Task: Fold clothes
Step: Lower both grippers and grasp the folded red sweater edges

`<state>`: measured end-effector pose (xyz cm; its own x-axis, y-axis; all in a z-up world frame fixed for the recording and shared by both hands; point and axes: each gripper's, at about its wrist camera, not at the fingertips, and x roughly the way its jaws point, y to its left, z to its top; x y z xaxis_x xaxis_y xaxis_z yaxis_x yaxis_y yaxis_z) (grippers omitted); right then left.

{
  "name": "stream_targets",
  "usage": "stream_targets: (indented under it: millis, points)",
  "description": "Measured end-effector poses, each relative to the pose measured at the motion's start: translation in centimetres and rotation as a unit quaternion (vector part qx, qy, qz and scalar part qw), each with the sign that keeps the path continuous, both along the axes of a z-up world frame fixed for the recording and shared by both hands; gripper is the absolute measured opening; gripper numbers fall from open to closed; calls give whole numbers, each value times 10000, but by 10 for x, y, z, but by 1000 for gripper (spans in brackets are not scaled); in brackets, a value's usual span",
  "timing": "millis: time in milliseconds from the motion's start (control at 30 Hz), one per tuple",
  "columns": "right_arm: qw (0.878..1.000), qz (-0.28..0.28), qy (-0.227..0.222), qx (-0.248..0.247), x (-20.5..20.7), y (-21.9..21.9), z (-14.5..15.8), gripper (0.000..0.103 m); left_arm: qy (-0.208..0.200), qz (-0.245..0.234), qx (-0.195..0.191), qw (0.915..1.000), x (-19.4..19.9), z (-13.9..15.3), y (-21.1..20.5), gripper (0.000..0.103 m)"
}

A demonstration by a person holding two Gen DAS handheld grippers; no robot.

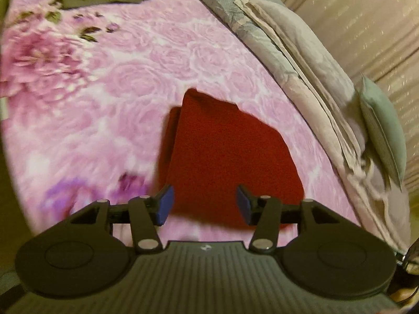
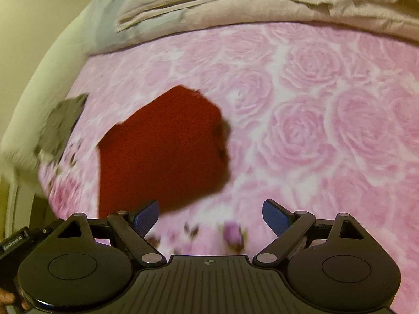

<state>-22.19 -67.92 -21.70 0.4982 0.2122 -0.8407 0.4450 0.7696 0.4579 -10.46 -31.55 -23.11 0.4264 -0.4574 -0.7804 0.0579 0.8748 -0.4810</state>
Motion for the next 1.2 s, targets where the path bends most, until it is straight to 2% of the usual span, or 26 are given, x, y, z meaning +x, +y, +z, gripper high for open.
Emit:
stream_targets:
  millis: [133, 233, 267, 300, 367, 400, 433, 467, 533, 667, 733, 800, 833, 867, 900, 967, 1033, 1100, 1200]
  points:
    - [9992, -355, -103, 150, 32, -11, -35, 89, 84, 45, -246, 9997, 56, -46, -5, 46]
    - [9977, -561, -230, 290, 50, -16, -56, 89, 175, -18, -514, 9985, 77, -69, -6, 41]
    - [9971, -629, -273, 336, 56, -18, -63, 89, 218, -45, -574, 9981, 82, -75, -6, 31]
    - [9963, -697, -315, 382, 61, -20, -70, 89, 261, -73, -634, 9976, 86, -81, -6, 17]
    - [9946, -834, -400, 475, 73, -24, -84, 88, 296, 7, -888, 9956, 88, -88, 0, 9]
    - [9942, -852, -432, 498, 79, -23, -89, 84, 302, 76, -1044, 9940, 87, -90, 4, 7]
    - [9949, -763, -425, 496, 83, -20, -91, 59, 292, 157, -1174, 9925, 86, -91, 9, 7]
    - [9956, -674, -386, 521, 87, -18, -93, 46, 248, 224, -1223, 9919, 83, -90, 13, 7]
    - [9963, -581, -345, 525, 95, -14, -96, 46, 153, 249, -1185, 9925, 80, -87, 18, 7]
    - [9990, -246, -283, 228, 110, -4, -98, 46, 218, 224, -1170, 9926, 77, -92, 19, 7]
    - [9995, -130, -244, 131, 113, -2, -99, 46, 253, 130, -969, 9949, 79, -98, 15, 10]
    - [9996, -96, -231, 159, 112, -5, -100, 51, 373, 134, -900, 9952, 82, -105, 13, 17]
    - [9995, -86, -246, 154, 111, -7, -100, 67, 401, 125, -919, 9949, 84, -105, 14, 19]
    - [9994, -91, -301, 112, 109, -10, -97, 90, 402, 119, -921, 9949, 85, -104, 15, 22]
    - [9993, -96, -355, 70, 107, -14, -94, 97, 366, 125, -878, 9954, 84, -101, 18, 34]
    - [9984, -85, -514, 224, 100, -25, -91, 99, 368, 139, -839, 9957, 81, -98, 28, 44]
    - [9962, -105, -541, 668, 95, -40, -96, 99, 592, 195, -1140, 9915, 82, -107, 40, 48]
    - [9903, -115, -531, 1276, 93, -55, -109, 99, 921, 343, -1533, 9833, 86, -120, 46, 50]
    - [9825, -156, -467, 1795, 98, -66, -129, 99, 1255, 507, -2143, 9673, 92, -140, 44, 57]
